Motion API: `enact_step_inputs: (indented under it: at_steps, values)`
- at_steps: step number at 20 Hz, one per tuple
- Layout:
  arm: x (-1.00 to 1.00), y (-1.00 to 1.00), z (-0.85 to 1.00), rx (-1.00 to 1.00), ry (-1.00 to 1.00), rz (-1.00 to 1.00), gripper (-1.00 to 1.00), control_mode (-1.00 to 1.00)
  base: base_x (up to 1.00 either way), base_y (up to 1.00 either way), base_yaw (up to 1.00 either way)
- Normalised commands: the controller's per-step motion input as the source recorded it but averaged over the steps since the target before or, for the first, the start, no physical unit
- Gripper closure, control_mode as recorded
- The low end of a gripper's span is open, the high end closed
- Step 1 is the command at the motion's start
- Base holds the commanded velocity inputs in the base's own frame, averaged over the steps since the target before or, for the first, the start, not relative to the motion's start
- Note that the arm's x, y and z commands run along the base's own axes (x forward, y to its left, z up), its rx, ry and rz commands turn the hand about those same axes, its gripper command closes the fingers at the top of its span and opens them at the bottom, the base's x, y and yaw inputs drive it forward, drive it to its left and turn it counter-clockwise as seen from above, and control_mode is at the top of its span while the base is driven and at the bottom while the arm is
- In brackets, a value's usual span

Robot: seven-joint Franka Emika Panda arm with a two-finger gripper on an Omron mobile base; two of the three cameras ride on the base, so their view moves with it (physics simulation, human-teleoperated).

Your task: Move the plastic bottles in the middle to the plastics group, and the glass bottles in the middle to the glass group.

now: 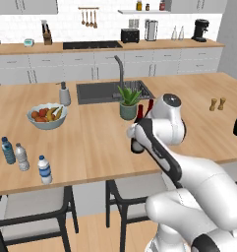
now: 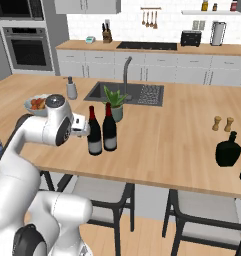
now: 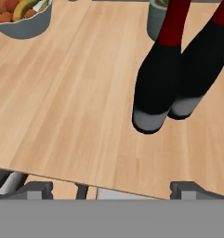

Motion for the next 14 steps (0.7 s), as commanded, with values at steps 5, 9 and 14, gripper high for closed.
enact_step_inputs:
  at_steps: [5, 9, 14]
  values:
    - [0.27, -0.08, 0.00, 0.00, 0.00, -0.01, -1.00, -1.00, 0.00, 0.00, 0.00]
    - [0.30, -0.09, 0.00, 0.00, 0.00, -0.01, -1.00, -1.00, 0.00, 0.00, 0.00]
    - [0.15, -0.02, 0.00, 0.00, 0.00, 0.00, -1.00, -1.00, 0.00, 0.00, 0.00]
